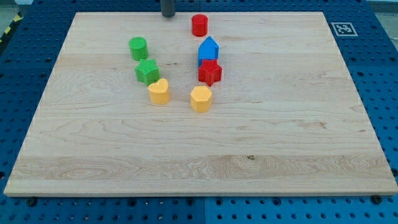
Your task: Push the red circle to the center
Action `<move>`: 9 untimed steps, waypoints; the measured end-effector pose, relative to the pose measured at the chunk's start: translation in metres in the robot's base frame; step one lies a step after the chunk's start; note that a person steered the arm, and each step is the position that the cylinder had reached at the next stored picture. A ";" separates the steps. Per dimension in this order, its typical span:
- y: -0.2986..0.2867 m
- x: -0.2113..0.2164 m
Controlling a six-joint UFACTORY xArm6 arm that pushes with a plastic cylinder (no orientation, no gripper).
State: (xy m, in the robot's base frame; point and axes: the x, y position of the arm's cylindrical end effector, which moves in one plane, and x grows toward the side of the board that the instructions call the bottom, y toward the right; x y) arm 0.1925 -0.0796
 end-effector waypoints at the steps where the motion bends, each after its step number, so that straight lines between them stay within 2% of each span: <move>1: 0.000 0.000; 4: 0.035 0.001; 9: 0.085 0.039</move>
State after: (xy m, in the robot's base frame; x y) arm 0.2316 0.0055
